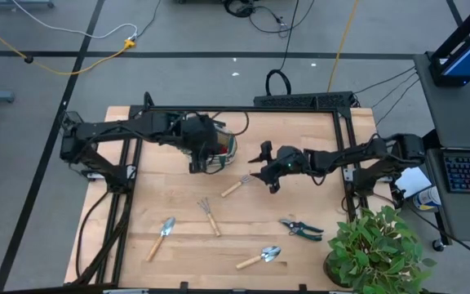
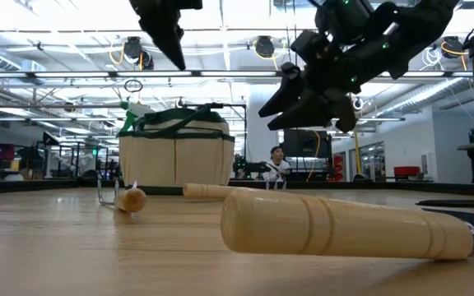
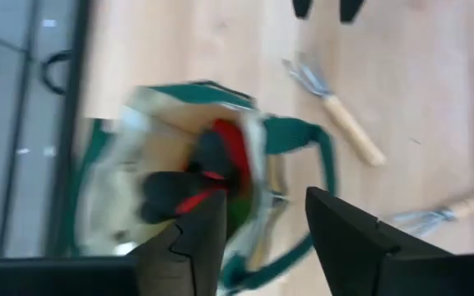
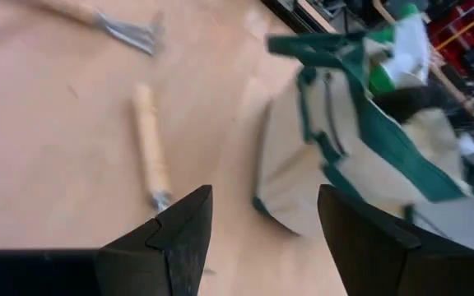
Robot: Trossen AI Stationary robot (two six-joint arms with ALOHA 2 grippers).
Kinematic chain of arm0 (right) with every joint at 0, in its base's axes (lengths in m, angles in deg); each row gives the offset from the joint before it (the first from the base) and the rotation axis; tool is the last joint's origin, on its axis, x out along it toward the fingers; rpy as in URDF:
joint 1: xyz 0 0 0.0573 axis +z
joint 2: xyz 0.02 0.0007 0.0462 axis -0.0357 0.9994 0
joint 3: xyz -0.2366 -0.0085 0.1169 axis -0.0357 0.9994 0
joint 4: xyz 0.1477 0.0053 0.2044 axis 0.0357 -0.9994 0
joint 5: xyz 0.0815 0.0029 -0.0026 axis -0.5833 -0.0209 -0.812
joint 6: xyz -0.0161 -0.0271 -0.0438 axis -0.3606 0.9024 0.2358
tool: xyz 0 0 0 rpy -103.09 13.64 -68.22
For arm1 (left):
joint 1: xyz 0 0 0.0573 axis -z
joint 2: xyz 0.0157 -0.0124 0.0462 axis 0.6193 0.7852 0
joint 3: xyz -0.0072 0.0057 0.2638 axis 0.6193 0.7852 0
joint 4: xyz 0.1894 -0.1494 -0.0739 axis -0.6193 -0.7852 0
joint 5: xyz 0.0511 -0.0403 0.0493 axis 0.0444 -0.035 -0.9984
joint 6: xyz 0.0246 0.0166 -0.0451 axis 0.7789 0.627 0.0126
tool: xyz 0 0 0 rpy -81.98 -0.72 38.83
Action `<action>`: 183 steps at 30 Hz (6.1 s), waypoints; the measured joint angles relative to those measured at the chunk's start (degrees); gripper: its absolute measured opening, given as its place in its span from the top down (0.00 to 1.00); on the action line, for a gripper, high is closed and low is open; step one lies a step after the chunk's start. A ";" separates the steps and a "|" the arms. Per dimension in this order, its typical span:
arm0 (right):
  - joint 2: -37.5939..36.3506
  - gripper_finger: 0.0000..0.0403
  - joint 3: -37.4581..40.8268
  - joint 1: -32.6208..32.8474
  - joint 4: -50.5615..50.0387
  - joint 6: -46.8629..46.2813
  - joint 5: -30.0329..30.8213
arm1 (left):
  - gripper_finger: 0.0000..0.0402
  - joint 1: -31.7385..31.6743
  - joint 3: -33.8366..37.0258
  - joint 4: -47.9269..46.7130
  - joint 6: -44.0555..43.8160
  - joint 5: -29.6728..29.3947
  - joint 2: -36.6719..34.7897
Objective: Pick & Place Garden tools in Gardening bag
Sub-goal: Put the top hand rake into the gardening bag
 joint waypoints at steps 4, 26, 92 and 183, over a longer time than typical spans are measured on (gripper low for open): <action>-0.04 0.47 0.00 2.15 -2.84 -4.70 0.04 | 0.64 1.46 8.51 8.63 -0.44 3.59 -0.06; -0.04 0.47 0.00 2.97 -8.36 -13.77 0.17 | 0.68 10.47 26.68 50.67 -20.75 -3.17 1.04; 0.00 0.47 0.00 3.17 -12.99 -22.56 3.09 | 0.68 10.55 18.95 43.84 -15.81 -6.51 21.17; 2.88 0.47 -0.04 3.65 -16.44 -16.31 10.54 | 0.85 11.05 18.93 36.08 -12.89 -3.13 0.35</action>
